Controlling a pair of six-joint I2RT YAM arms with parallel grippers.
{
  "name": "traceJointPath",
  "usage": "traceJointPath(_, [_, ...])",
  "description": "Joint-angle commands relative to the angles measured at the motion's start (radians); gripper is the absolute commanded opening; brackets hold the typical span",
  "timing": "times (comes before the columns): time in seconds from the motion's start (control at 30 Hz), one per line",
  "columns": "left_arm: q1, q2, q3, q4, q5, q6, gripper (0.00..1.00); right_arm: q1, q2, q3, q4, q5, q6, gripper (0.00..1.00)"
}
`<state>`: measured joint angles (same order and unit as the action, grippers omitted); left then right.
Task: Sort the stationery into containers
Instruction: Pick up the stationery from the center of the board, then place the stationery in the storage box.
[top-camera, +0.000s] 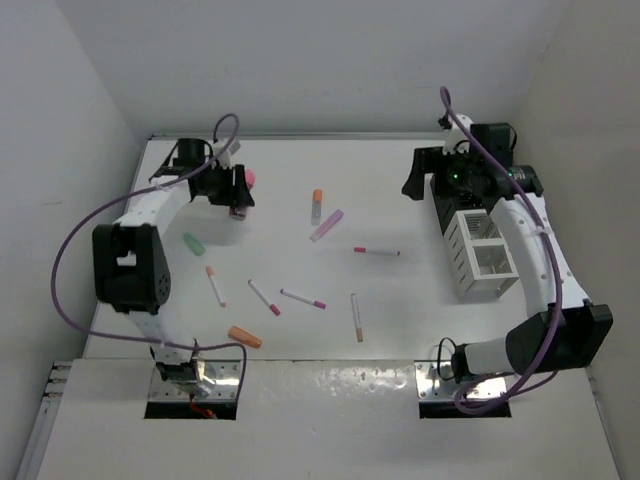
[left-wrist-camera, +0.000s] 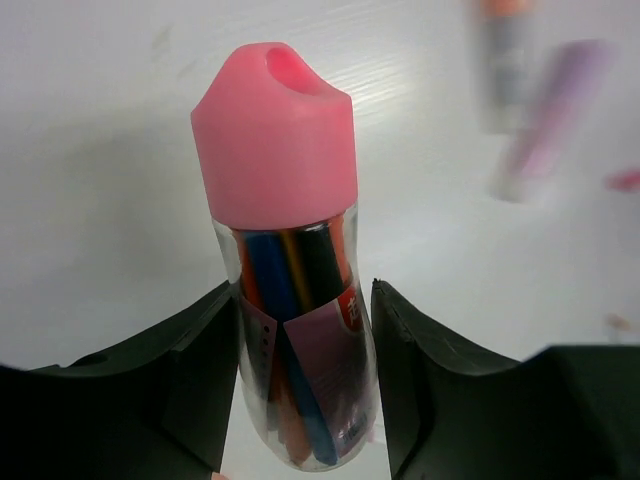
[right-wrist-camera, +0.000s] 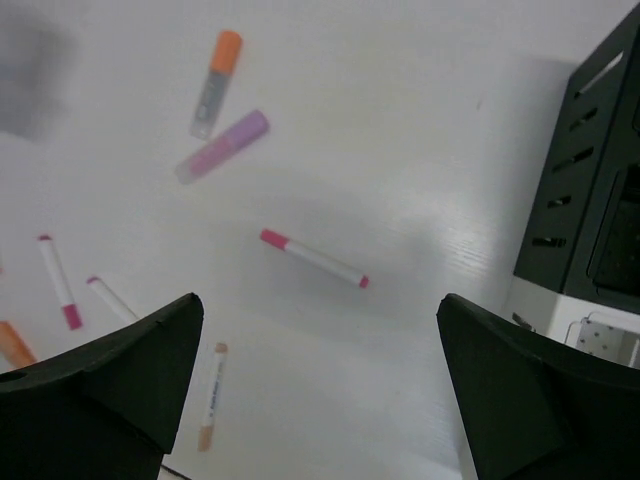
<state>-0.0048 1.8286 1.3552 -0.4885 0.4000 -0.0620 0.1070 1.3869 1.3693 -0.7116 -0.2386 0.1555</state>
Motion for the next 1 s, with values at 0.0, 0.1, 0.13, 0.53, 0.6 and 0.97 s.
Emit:
traceJointPath(0.0, [-0.003, -0.265, -0.002, 0.169, 0.507, 0.084, 0.09, -0.061, -0.018, 0.080, 0.043, -0.210, 0.039, 0.99])
traceJointPath(0.1, [-0.044, -0.344, -0.062, 0.377, 0.721, -0.109, 0.11, -0.078, -0.020, 0.149, 0.102, -0.368, 0.119, 0.99])
traceJointPath(0.13, [-0.078, -0.373, -0.085, 0.452, 0.750, -0.253, 0.10, -0.072, -0.019, 0.165, 0.148, -0.401, 0.150, 0.99])
traceJointPath(0.53, [-0.330, -0.437, -0.022, 0.654, 0.806, -0.352, 0.07, 0.272, -0.003, 0.240, 0.320, -0.446, 0.270, 0.99])
traceJointPath(0.6, [-0.345, -0.442, -0.021, 0.656, 0.813, -0.351, 0.07, 0.318, -0.002, 0.232, 0.322, -0.424, 0.250, 0.99])
traceJointPath(0.97, [-0.374, -0.485, -0.051, 0.673, 0.826, -0.351, 0.05, 0.370, 0.066, 0.249, 0.348, -0.423, 0.300, 0.99])
